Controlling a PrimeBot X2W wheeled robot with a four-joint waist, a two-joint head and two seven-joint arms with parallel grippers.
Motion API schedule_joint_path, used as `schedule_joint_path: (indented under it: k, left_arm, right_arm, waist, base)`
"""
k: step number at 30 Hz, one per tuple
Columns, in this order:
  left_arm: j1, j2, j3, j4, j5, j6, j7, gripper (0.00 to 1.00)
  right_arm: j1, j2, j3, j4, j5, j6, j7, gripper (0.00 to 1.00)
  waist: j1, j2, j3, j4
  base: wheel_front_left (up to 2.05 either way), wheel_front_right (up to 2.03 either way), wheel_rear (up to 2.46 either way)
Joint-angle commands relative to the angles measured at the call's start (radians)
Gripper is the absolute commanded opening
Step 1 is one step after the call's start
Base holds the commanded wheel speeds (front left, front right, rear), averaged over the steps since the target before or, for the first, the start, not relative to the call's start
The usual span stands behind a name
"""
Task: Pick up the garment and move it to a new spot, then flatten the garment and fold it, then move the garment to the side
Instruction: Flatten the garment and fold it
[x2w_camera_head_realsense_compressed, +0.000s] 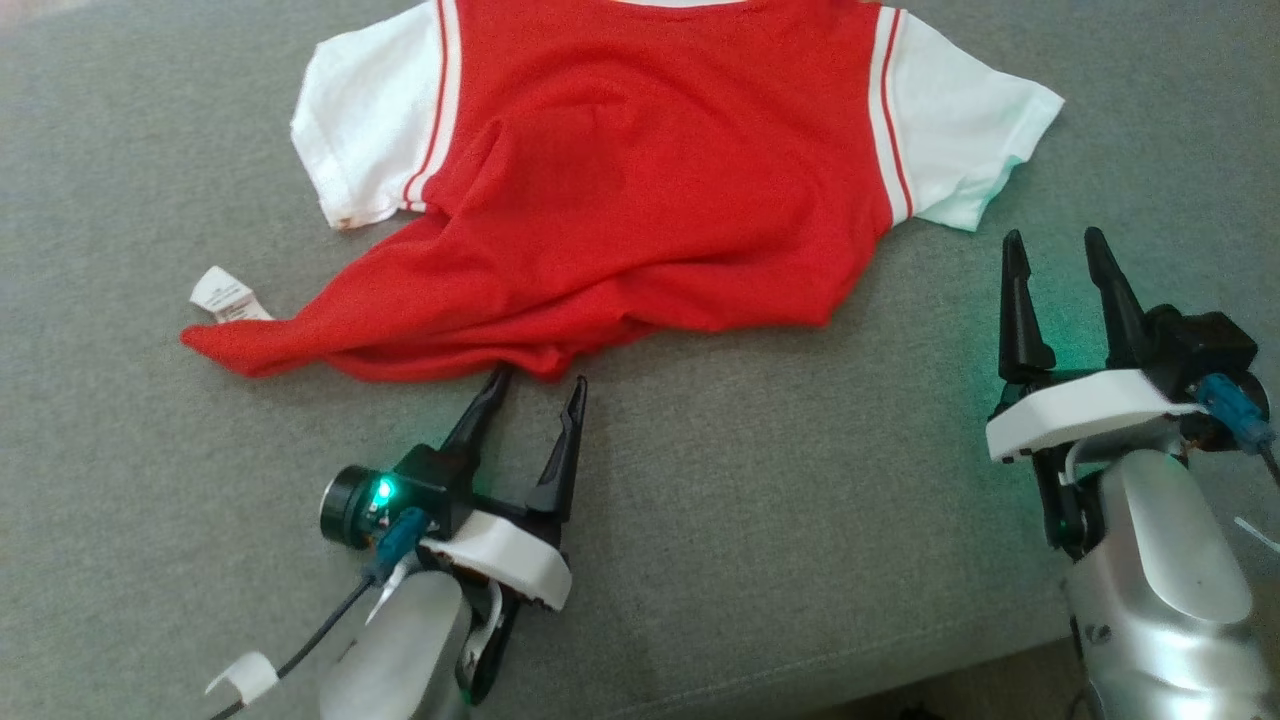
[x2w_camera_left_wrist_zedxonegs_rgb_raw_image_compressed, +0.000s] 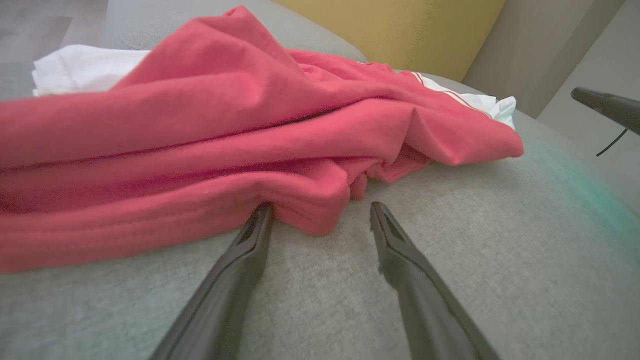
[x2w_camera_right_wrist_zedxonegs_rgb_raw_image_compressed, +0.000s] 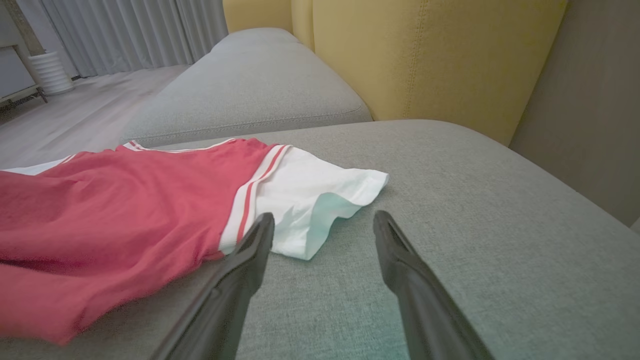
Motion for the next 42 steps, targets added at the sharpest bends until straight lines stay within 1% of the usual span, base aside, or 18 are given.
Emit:
schedule_joint_path:
  k: [1, 3, 4, 5, 9, 12, 22, 26, 29, 32, 37, 39, 40, 41, 42]
  left_arm:
    - [-0.025, 0.002, 0.032, -0.011, -0.003, -0.004, -0.005, 1.00]
    - [-0.029, 0.002, 0.046, -0.023, 0.000, -0.001, -0.005, 0.98]
    - [-0.030, 0.002, 0.054, -0.028, 0.006, 0.003, -0.005, 0.24]
    - [-0.031, 0.002, 0.064, -0.038, 0.012, 0.007, -0.005, 0.00]
    - [-0.019, 0.002, 0.089, -0.095, 0.043, 0.014, -0.005, 0.00]
    - [0.010, 0.002, 0.098, -0.154, 0.060, 0.012, -0.005, 0.00]
    - [0.165, 0.002, 0.088, -0.353, 0.080, -0.009, -0.005, 0.00]
    - [0.210, 0.002, 0.097, -0.391, 0.081, -0.014, -0.005, 0.00]
    - [0.210, 0.002, 0.116, -0.387, 0.092, -0.017, -0.005, 0.00]
    - [0.172, 0.002, 0.152, -0.352, 0.110, -0.019, -0.005, 0.00]
    - [0.071, 0.007, 0.241, -0.251, 0.149, -0.016, -0.005, 0.00]
    - [0.032, 0.015, 0.272, -0.198, 0.164, -0.010, -0.005, 0.00]
    - [-0.005, 0.025, 0.303, -0.147, 0.177, 0.003, -0.005, 0.00]
    - [-0.005, 0.025, 0.303, -0.147, 0.177, 0.003, -0.005, 0.00]
    - [-0.022, 0.028, 0.317, -0.118, 0.180, 0.008, -0.005, 0.00]
  right_arm:
    - [0.004, 0.011, 0.016, -0.029, 0.003, -0.001, -0.006, 1.00]
    - [0.005, 0.012, 0.016, -0.029, 0.004, -0.001, -0.006, 1.00]
    - [0.005, 0.013, 0.015, -0.028, 0.007, -0.001, -0.006, 1.00]
    - [0.005, 0.013, 0.013, -0.027, 0.009, -0.001, -0.006, 1.00]
    - [0.016, 0.014, 0.005, -0.019, 0.018, -0.001, -0.006, 1.00]
    - [0.033, 0.015, -0.005, -0.005, 0.024, -0.001, -0.006, 1.00]
    - [0.121, 0.016, -0.022, 0.047, 0.057, -0.001, -0.006, 1.00]
    - [0.130, 0.016, -0.009, 0.059, 0.076, -0.001, -0.006, 1.00]
    - [0.123, 0.016, 0.008, 0.060, 0.087, -0.001, -0.006, 1.00]
    - [0.106, 0.016, 0.034, 0.056, 0.097, -0.001, -0.006, 1.00]
    - [0.075, 0.016, 0.054, 0.047, 0.103, -0.001, -0.006, 1.00]
    - [0.064, 0.016, 0.055, 0.043, 0.104, -0.001, -0.006, 1.00]
    - [0.056, 0.016, 0.057, 0.038, 0.103, -0.001, -0.006, 1.00]
    - [0.056, 0.016, 0.057, 0.038, 0.103, -0.001, -0.006, 1.00]
    - [0.053, 0.016, 0.055, 0.036, 0.102, -0.001, -0.006, 1.00]
  waist:
    - [0.0000, 0.0000, 0.006, -0.010]
    - [0.0000, 0.0000, 0.008, -0.015]
    - [0.0000, 0.0000, 0.007, -0.016]
    - [0.0000, 0.0000, 0.006, -0.015]
    - [0.0000, 0.0000, -0.016, 0.006]
    - [0.0000, 0.0000, -0.050, 0.039]
    - [0.0000, 0.0000, -0.191, 0.205]
    - [0.0000, 0.0000, -0.211, 0.238]
    - [0.0000, 0.0000, -0.201, 0.234]
    - [0.0000, 0.0000, -0.175, 0.207]
    - [0.0000, 0.0000, -0.115, 0.145]
    - [0.0000, 0.0000, -0.092, 0.123]
    - [0.0000, 0.0000, -0.070, 0.103]
    - [0.0000, 0.0000, -0.070, 0.103]
    - [0.0000, 0.0000, -0.061, 0.096]
  base:
    - [0.00, 0.00, 0.00]
    - [0.00, 0.00, 0.00]
    - [0.00, 0.00, 0.00]
    - [0.00, 0.00, 0.00]
    - [0.00, 0.00, 0.00]
    - [0.00, 0.00, 0.00]
    - [0.00, 0.00, 0.00]
    - [0.00, 0.00, 0.00]
    - [0.00, 0.00, 0.00]
    - [0.00, 0.00, 0.00]
    - [0.00, 0.00, 0.00]
    - [0.00, 0.00, 0.00]
    - [0.00, 0.00, 0.00]
    - [0.00, 0.00, 0.00]
    - [0.00, 0.00, 0.00]
